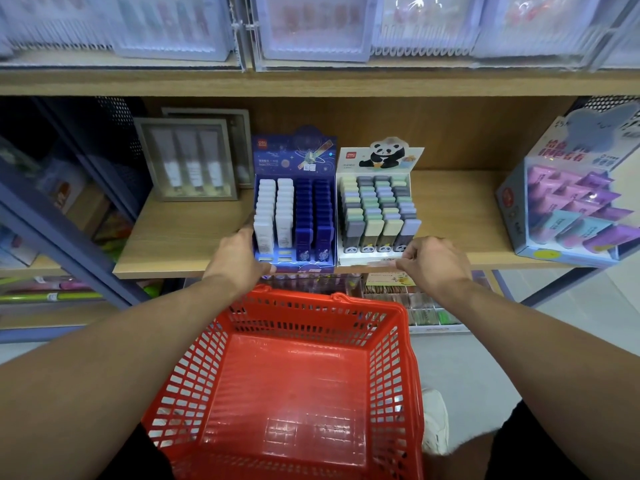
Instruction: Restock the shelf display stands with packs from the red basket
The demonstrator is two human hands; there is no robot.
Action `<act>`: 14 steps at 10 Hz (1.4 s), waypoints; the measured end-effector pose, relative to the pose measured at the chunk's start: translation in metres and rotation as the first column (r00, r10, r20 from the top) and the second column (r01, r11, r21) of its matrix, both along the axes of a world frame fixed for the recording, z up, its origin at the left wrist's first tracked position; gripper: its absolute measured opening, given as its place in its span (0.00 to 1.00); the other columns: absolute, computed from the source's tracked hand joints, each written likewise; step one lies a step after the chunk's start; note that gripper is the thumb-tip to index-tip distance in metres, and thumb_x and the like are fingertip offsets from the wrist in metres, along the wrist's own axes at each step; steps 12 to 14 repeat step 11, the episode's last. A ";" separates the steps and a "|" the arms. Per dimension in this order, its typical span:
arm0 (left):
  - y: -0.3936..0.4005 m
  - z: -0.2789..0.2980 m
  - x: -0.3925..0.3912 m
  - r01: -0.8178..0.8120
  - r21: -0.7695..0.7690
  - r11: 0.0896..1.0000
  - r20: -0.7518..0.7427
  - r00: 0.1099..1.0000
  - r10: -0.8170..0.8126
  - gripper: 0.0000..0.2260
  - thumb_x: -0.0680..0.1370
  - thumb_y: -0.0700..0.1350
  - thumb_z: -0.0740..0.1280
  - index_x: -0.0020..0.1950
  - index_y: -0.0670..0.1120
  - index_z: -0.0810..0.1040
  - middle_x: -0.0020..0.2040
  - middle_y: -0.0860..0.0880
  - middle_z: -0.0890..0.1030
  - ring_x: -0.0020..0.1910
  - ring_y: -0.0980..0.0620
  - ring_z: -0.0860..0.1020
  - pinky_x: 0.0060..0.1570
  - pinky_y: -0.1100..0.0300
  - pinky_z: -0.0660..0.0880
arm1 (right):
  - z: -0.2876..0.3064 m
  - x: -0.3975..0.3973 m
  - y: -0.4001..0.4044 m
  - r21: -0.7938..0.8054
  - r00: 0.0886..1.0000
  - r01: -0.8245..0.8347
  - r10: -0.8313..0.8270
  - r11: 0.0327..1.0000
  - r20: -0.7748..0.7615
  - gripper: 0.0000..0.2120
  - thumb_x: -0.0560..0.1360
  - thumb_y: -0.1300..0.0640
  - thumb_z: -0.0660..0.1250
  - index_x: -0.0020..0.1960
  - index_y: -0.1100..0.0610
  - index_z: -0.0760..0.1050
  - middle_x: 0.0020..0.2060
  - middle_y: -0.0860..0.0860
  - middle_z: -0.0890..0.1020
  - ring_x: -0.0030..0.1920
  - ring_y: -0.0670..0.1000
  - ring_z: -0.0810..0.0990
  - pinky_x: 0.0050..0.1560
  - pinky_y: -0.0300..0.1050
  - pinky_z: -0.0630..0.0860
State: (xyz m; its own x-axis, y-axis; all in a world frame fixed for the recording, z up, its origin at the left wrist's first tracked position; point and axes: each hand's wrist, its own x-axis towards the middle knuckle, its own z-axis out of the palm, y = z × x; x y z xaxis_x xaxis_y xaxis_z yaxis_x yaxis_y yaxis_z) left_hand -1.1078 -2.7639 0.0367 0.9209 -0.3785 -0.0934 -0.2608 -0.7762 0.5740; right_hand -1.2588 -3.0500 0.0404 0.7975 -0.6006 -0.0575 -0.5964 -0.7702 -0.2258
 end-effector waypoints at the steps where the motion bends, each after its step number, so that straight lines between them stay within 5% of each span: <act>1: -0.001 -0.001 0.004 -0.001 -0.002 1.000 -0.015 1.000 0.001 0.24 0.69 0.43 0.80 0.62 0.49 0.76 0.51 0.48 0.83 0.45 0.47 0.80 0.45 0.57 0.77 | 0.002 0.002 0.002 -0.015 1.000 0.001 -0.001 1.000 -0.013 0.13 0.74 0.40 0.71 0.39 0.48 0.77 0.37 0.45 0.81 0.40 0.48 0.78 0.38 0.43 0.73; 7: -0.008 -0.006 0.010 -0.002 -0.002 1.000 -0.016 1.000 0.002 0.25 0.71 0.44 0.79 0.66 0.48 0.75 0.51 0.46 0.82 0.45 0.45 0.79 0.43 0.57 0.75 | 0.007 0.009 0.002 -0.050 0.997 0.048 -0.051 0.998 -0.061 0.16 0.74 0.36 0.70 0.40 0.48 0.77 0.37 0.44 0.80 0.42 0.50 0.78 0.38 0.44 0.69; 11: -0.003 -0.001 0.008 0.053 -0.094 0.994 -0.061 0.996 -0.059 0.37 0.71 0.42 0.79 0.75 0.54 0.64 0.57 0.51 0.81 0.49 0.48 0.79 0.46 0.59 0.75 | 0.011 0.004 -0.005 -0.012 0.997 0.064 -0.064 0.998 -0.050 0.15 0.73 0.36 0.71 0.54 0.43 0.76 0.49 0.47 0.81 0.51 0.51 0.76 0.44 0.45 0.70; 14: -0.003 -0.001 0.008 0.053 -0.094 0.994 -0.061 0.996 -0.059 0.37 0.71 0.42 0.79 0.75 0.54 0.64 0.57 0.51 0.81 0.49 0.48 0.79 0.46 0.59 0.75 | 0.011 0.004 -0.005 -0.012 0.997 0.064 -0.064 0.998 -0.050 0.15 0.73 0.36 0.71 0.54 0.43 0.76 0.49 0.47 0.81 0.51 0.51 0.76 0.44 0.45 0.70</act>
